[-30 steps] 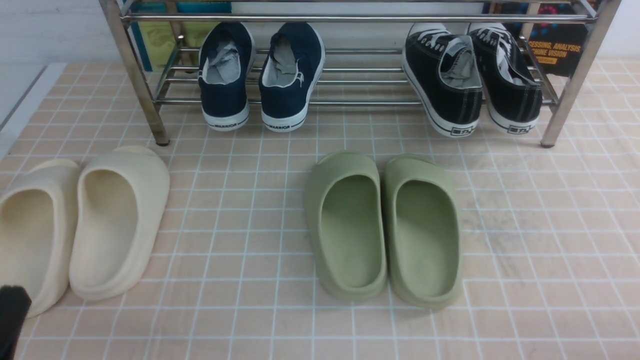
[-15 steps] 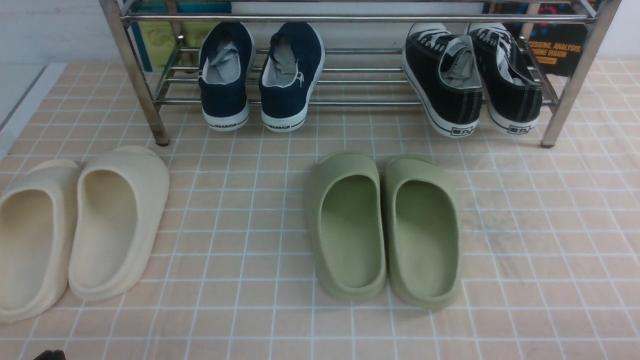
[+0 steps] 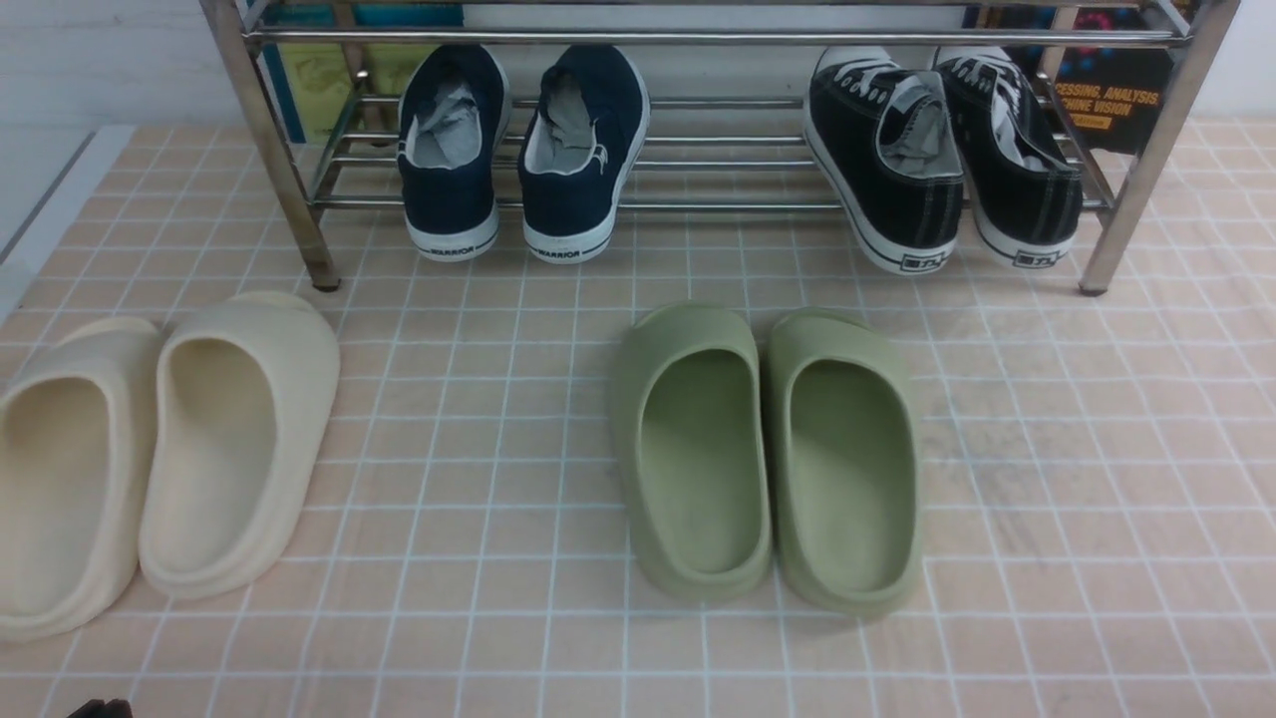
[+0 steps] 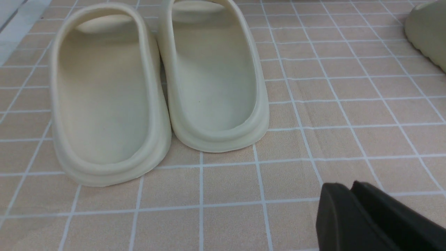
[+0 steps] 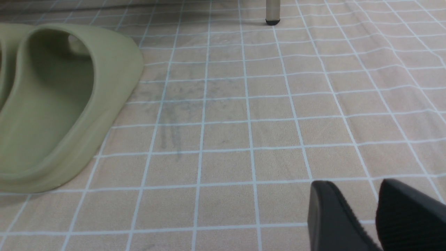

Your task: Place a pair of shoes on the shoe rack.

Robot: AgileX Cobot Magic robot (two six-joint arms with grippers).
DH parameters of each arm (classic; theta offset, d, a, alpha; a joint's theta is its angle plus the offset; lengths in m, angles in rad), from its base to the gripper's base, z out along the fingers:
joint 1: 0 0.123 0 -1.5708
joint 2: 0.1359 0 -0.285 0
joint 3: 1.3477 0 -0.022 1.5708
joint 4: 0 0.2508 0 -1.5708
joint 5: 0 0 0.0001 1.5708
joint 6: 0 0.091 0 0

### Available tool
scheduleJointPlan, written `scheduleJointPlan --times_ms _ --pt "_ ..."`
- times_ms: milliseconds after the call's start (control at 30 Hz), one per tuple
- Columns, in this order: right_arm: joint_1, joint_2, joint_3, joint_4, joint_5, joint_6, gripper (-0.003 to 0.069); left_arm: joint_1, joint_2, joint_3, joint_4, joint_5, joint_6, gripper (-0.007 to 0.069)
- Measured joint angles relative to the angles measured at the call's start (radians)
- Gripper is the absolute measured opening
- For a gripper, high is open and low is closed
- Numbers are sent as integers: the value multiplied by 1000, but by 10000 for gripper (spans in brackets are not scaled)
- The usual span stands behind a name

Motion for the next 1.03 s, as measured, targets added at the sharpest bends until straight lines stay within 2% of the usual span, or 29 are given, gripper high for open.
scheduleJointPlan --times_ms 1033 --pt "0 0 0 0 0 0 239 0 0 0 -1 0 0 115"
